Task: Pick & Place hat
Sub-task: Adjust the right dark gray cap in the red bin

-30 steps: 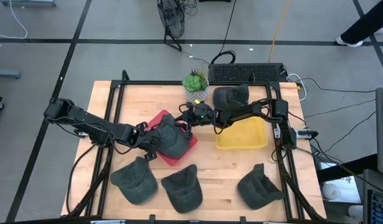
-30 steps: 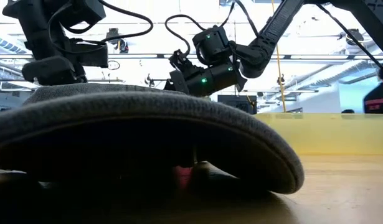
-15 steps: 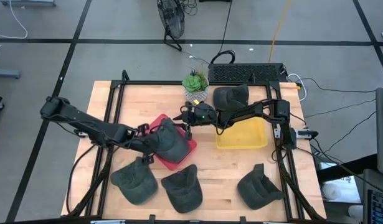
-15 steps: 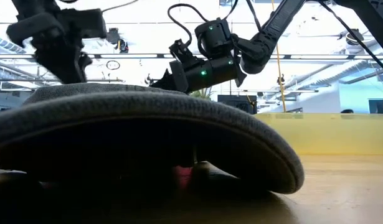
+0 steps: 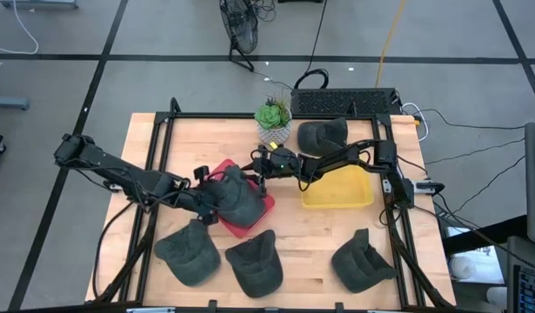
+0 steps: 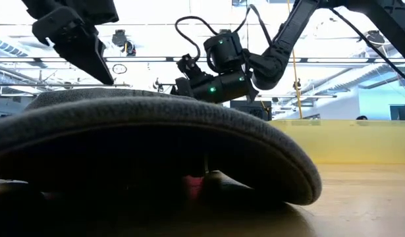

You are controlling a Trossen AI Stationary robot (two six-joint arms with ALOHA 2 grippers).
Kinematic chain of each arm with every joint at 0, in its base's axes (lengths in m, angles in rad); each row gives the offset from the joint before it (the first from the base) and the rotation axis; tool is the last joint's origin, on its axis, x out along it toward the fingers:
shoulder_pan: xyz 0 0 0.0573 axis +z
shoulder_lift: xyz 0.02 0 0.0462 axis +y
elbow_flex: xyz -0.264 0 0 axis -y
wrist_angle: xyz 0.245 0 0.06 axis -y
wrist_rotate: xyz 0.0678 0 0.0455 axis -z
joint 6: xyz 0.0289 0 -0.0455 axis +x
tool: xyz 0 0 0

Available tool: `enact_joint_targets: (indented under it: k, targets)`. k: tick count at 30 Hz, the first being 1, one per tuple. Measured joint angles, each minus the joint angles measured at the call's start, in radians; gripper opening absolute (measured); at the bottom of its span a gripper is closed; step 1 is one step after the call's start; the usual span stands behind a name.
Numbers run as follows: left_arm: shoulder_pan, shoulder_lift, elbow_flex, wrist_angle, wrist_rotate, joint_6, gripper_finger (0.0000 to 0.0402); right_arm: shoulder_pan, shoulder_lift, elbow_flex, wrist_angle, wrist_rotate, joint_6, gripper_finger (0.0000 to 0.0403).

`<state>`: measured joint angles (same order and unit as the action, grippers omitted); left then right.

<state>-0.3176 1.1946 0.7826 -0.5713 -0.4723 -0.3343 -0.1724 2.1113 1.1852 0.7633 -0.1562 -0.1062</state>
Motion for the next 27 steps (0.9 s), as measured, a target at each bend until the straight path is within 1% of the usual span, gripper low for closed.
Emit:
enact_joint_targets:
  k: [6,12,14,16,18,20,23,27]
  targets:
    - [0.026,0.000,0.000,0.060,-0.002,0.014,0.0088,0.011,0.000,0.000,0.037,-0.001,0.008,0.0100]
    - [0.036,0.000,0.000,0.118,-0.007,0.046,0.0088,0.031,0.000,0.000,0.006,0.002,-0.038,0.0100]
    - [0.042,0.000,0.000,0.135,-0.046,0.087,0.0088,0.033,-0.002,0.000,0.004,0.002,-0.052,0.0100]
    - [0.055,0.000,0.000,0.169,-0.130,0.119,0.0088,0.033,-0.014,0.000,-0.011,0.002,-0.055,0.0100]
    - [0.074,0.000,0.000,0.203,-0.213,0.108,0.0088,0.032,-0.036,0.000,-0.020,0.002,-0.059,0.0100]
    - [0.096,0.000,0.000,0.229,-0.257,0.085,0.0088,0.032,-0.067,0.000,-0.051,0.002,-0.062,0.0100]
    - [0.128,0.000,0.000,0.233,-0.266,0.059,0.0088,0.034,-0.115,-0.009,-0.105,-0.002,-0.063,0.0100]
    - [0.159,0.000,-0.014,0.224,-0.258,0.044,0.0088,0.044,-0.211,-0.049,-0.191,-0.003,-0.077,0.0100]
